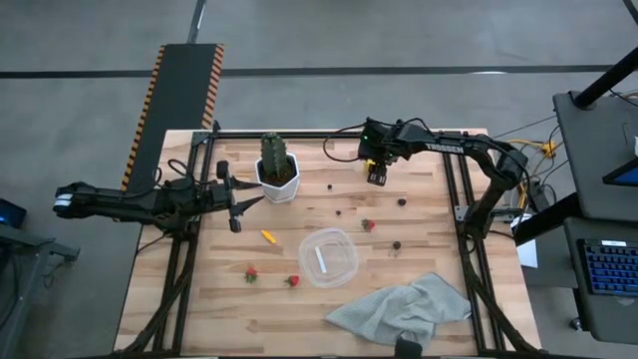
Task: Pick and placing Produce into tupperware
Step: Put the yellow lemon into the transparent container
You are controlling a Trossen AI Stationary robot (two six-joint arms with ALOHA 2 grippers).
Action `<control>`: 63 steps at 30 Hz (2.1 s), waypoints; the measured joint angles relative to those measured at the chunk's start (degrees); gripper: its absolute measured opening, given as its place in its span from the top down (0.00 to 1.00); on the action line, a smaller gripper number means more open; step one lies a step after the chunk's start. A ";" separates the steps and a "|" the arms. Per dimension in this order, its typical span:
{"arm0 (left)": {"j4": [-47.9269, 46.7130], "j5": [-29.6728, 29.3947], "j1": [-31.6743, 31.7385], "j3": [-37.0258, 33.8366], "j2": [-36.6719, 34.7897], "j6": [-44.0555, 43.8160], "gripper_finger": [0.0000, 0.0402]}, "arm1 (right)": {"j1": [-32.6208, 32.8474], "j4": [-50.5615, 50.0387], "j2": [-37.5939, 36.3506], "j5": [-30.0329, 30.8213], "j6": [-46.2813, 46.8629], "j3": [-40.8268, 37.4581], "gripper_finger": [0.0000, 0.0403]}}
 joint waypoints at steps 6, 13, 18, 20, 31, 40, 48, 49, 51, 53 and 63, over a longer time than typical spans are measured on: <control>0.02 0.01 0.00 -0.02 0.00 0.00 0.66 | -0.26 -0.01 0.04 -2.83 0.18 -0.30 0.47; 0.04 0.01 0.00 -0.02 0.00 0.00 0.66 | -0.71 -0.10 1.00 0.92 1.82 -0.26 0.32; 0.15 0.01 0.00 -0.04 0.07 0.00 0.66 | -0.76 0.18 1.26 -0.13 1.23 -0.58 0.25; 0.17 0.01 0.00 -0.07 0.14 0.00 0.66 | -0.84 0.77 1.29 -0.32 0.31 -0.66 0.24; 0.09 0.01 0.00 -0.11 0.73 0.00 0.66 | -3.05 4.52 1.29 -1.92 0.03 -1.27 0.23; 0.15 0.01 0.00 -0.11 0.76 0.01 0.66 | -3.85 8.07 1.29 -4.02 -1.26 -3.76 0.25; 0.15 0.01 0.00 -0.11 0.76 0.02 0.66 | -4.71 12.19 1.29 -4.67 -1.32 -6.47 0.25; 0.15 0.01 0.00 -0.11 0.76 0.02 0.66 | -4.87 12.53 1.29 -4.67 -1.30 -6.65 0.25; 0.13 0.01 0.00 -0.11 0.76 0.02 0.66 | -5.22 13.29 1.29 -4.71 -1.29 -6.70 0.26; 0.15 0.01 0.00 -0.11 0.83 0.02 0.66 | -5.48 13.53 1.30 -4.93 -1.71 -6.71 0.26; 0.13 0.01 0.00 -0.11 0.92 0.02 0.66 | -6.01 14.40 7.92 -6.31 -1.14 -6.11 0.26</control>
